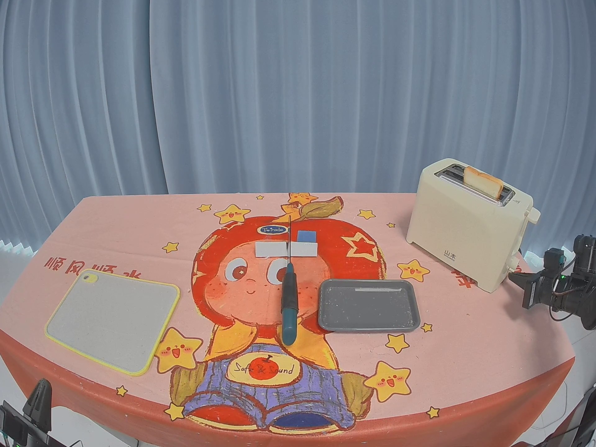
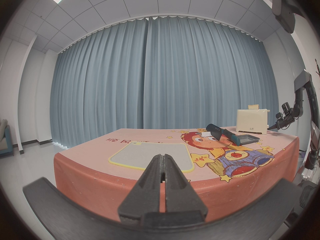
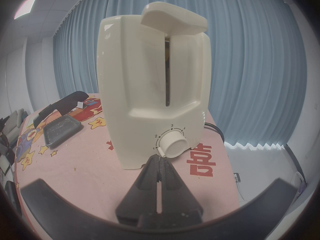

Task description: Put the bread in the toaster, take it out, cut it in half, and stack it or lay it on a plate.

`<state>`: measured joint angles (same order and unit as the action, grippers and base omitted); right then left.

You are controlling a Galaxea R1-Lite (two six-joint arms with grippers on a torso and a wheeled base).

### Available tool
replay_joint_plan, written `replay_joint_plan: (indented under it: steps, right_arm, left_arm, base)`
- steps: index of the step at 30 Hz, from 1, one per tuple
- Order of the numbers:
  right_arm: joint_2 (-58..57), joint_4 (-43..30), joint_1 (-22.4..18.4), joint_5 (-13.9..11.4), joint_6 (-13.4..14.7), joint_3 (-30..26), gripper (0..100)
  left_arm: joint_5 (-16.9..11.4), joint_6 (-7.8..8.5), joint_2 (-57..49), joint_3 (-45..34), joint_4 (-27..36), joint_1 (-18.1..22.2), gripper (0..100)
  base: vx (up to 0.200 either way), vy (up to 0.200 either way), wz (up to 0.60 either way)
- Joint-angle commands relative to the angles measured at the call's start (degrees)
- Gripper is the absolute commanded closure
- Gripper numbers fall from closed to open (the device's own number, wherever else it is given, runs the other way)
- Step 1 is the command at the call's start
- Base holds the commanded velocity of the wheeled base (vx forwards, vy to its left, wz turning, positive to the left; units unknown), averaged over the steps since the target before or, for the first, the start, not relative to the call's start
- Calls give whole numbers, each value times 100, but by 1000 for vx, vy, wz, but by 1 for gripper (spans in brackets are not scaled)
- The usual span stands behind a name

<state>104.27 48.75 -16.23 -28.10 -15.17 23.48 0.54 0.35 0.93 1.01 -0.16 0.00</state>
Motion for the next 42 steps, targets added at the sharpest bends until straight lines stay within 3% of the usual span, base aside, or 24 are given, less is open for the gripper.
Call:
replay_joint_plan:
  steps: [1,12,27,42]
  right_arm:
    - [-29,12,5,6,-4,-1,100]
    - [-99,20,5,6,-48,-326,100]
    - [-1734,3,155,-38,5,-713,100]
    - [-2112,3,172,-38,31,-115,100]
  left_arm:
    - [8,0,-93,-101,7,0,100]
    - [-1,9,-93,-101,7,0,100]
    - [8,9,-93,-101,7,0,100]
    - [-1,9,-93,-101,7,0,100]
  base:
    - [0,0,0]
    - [0,0,0]
    - [0,0,0]
    - [0,0,0]
